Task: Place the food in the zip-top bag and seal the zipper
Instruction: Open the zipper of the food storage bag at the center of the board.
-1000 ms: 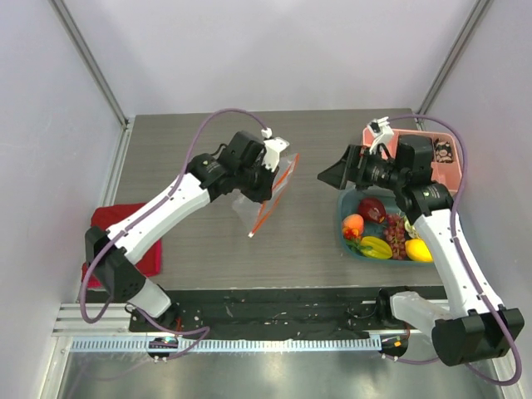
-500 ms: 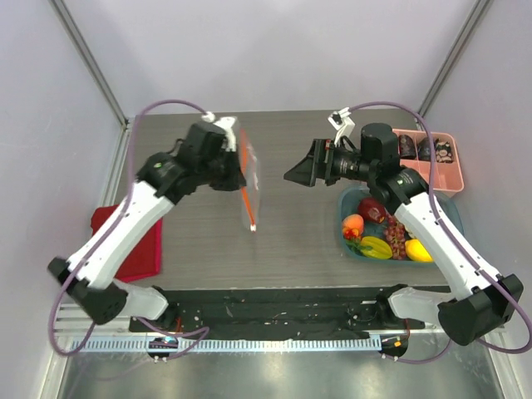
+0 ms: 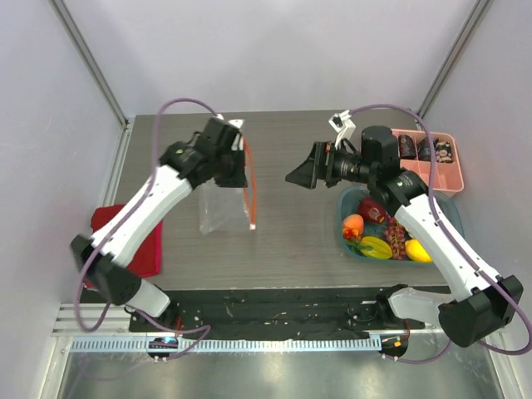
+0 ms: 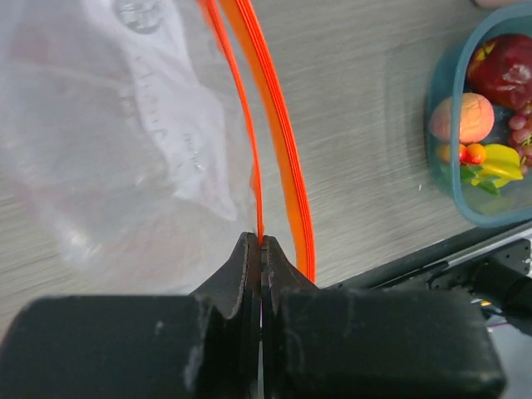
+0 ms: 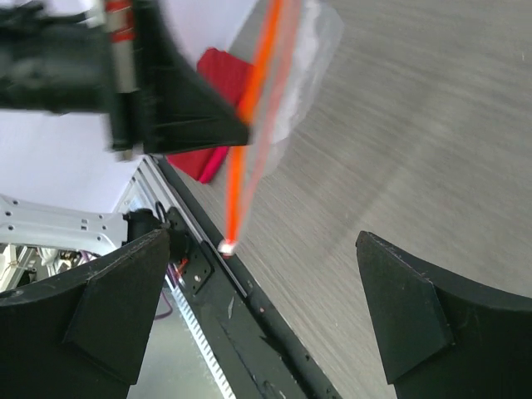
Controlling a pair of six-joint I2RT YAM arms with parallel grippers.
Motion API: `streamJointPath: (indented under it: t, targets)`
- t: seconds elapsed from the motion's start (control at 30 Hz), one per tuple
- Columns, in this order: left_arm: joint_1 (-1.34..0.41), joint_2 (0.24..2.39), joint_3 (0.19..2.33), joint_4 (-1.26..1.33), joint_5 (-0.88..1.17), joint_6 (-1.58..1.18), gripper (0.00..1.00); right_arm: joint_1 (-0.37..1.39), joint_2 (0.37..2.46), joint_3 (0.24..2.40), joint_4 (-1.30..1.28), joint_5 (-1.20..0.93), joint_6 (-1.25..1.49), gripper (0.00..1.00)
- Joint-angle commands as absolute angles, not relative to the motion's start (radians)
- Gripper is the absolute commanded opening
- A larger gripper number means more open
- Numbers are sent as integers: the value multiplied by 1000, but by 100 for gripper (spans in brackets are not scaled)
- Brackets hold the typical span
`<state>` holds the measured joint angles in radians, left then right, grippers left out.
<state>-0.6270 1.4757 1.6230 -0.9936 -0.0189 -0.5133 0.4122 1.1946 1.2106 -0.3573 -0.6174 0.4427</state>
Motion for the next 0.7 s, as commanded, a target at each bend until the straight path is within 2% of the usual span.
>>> streamJointPath:
  t: [0.0,0.1,0.2,0.33,0.53,0.67]
  targets:
    - [-638,1644,1612,-804,162,-647,0,411,1122,1115,-331,-566,436,98]
    - [-640,1695,1591,-688,234,-690,0,410,1092,1033,-313,-476,431,89]
    - [-641,1703,1565,-625,308,-719,0,411,1086,974,-295,-396,422,84]
    - [-643,1689,1517,-571,324,-756,0,410,1121,913,-214,-380,463,74]
    - [-658,1677,1485,-526,365,-782,0,411,1192,902,-100,-411,541,69]
    - [-658,1664,1479,-503,417,-798,0,411,1258,920,-63,-433,580,61]
